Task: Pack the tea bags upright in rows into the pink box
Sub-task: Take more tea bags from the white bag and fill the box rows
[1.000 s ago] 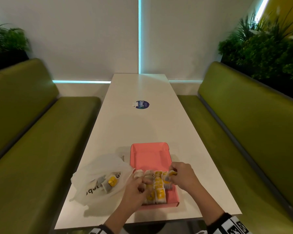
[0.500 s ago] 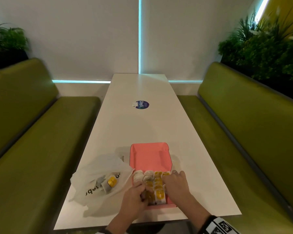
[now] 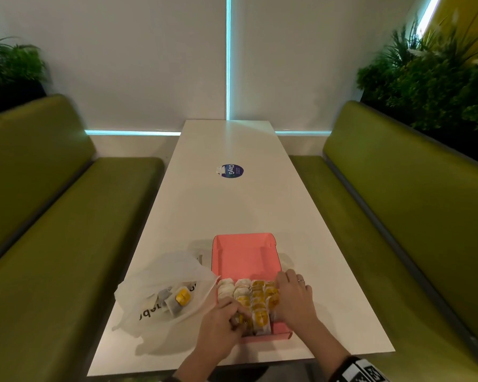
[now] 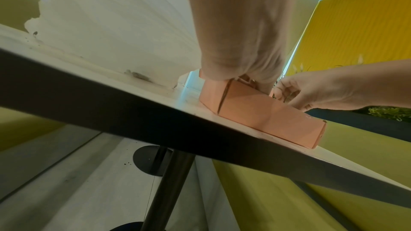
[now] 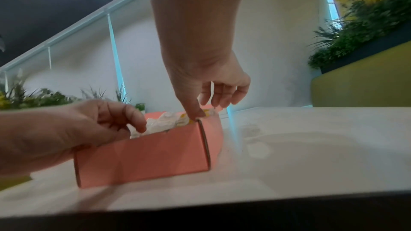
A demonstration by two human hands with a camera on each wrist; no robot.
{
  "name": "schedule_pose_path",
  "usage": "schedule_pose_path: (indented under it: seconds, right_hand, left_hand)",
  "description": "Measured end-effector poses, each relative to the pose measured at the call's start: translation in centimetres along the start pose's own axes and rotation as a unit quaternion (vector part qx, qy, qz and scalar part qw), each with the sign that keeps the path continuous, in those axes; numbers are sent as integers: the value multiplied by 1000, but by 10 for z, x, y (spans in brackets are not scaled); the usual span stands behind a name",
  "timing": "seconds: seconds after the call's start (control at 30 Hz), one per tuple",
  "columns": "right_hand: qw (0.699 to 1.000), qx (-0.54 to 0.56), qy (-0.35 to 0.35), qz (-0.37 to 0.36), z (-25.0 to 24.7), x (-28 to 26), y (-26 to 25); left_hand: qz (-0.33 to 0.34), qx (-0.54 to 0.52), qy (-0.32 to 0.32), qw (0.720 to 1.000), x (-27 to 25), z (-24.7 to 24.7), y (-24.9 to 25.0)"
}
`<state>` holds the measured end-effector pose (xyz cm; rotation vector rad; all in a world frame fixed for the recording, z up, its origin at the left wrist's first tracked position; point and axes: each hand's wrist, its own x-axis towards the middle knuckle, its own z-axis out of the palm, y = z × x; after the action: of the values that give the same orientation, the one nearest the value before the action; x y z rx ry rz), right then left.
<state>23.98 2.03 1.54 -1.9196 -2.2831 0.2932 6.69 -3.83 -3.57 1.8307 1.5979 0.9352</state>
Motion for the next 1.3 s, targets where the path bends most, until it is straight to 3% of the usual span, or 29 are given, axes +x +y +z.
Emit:
schedule_pose_path:
  seconds: [0.1,0.2,0.37,0.5,0.83,0.97,1.07,1.13,1.23,1.3]
  right_hand:
    - [998,52,10,18,-10,1,4]
    - [1000,-2,8,-2,-15,-5,-1]
    - [990,-80,-117,-10,-4,-15,-11]
    - [996,-18,-83,40,3,-15,-15]
    - [995,-52,-61,59,-2,-13,-20]
    - [995,-51,-60,55,-8,-10,-25]
    - [997,-68,-26,1,-23,-12,-41]
    - [997,-9,-27,-76,-33,-11,-59]
    - [964,116,-63,-231,-36,-12,-94]
    - [941,116,-102,-301,-26,-11,-117]
  left_hand:
    - [3,-6,4,1000,0,1,-2]
    - [7,-20,16,1000,0,3,-3]
    - [14,-21,21,999,1,4,-5]
    - [8,-17,9,1000,1,2,-5]
    - [30,-38,23,999,0,0,-4]
    - [56,-119,81,988,-3,-21,6]
    - [106,-115,145,977,-6,-50,11]
    - [132,-62,193,970,-9,-72,10]
    - [122,82,281,948,-19,-100,-2]
    - [89,166,323,927,-30,-112,-11]
